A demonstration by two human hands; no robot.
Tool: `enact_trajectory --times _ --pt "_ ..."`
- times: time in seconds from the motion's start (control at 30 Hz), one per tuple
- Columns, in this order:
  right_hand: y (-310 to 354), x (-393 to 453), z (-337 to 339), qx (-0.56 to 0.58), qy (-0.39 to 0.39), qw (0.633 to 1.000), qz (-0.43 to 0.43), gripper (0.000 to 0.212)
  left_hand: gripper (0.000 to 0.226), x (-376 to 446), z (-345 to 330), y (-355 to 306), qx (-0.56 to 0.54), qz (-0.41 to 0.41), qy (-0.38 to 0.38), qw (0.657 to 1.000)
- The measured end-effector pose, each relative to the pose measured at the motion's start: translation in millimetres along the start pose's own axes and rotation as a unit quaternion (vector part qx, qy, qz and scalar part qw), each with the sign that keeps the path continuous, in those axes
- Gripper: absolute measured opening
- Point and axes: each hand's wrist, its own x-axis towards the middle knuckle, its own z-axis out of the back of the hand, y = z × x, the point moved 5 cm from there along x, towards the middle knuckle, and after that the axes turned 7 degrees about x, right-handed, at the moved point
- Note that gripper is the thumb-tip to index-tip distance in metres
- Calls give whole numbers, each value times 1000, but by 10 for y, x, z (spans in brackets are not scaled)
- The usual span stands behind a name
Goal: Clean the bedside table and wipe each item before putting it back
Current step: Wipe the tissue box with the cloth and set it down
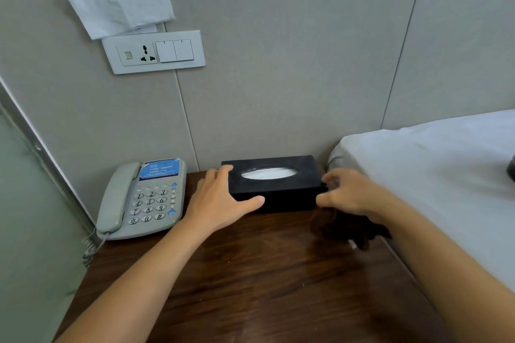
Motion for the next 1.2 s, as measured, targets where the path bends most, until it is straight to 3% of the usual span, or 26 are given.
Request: enact_trajectory --times 0.07,0.1,0.2,0.3,0.4,0.67,0.87,0.97,1.07,1.2 --pt "214 1 272 -23 -87 996 24 18 111 68 68 -12 -12 -4 -3 1000" --pt "326 30 383 -27 -133 990 48 11 111 109 83 -32 -36 -4 10 999" --pt "515 276 407 -26 -198 973 118 23 109 235 33 -51 -110 -3 61 992" --pt "472 559 6 -149 -91 973 149 53 121 326 -69 -3 -102 -15 93 990" --pt "303 686 -201 -263 -54 951 154 53 136 392 -187 112 -114 -7 107 988" --pt "498 1178 -257 -257 -8 950 178 44 131 437 -322 173 -128 -19 117 985" --pt "1206 1248 -1079 -240 57 924 292 43 137 416 -317 215 -207 7 91 974" --pt "1388 1248 -1172 -208 96 920 319 37 143 398 -322 242 -240 30 68 968" --pt "1339 1355 -989 -188 93 934 290 30 137 385 -310 239 -242 32 68 967" --pt "1014 1518 -496 -195 28 959 204 27 132 374 -310 224 -225 32 76 971"
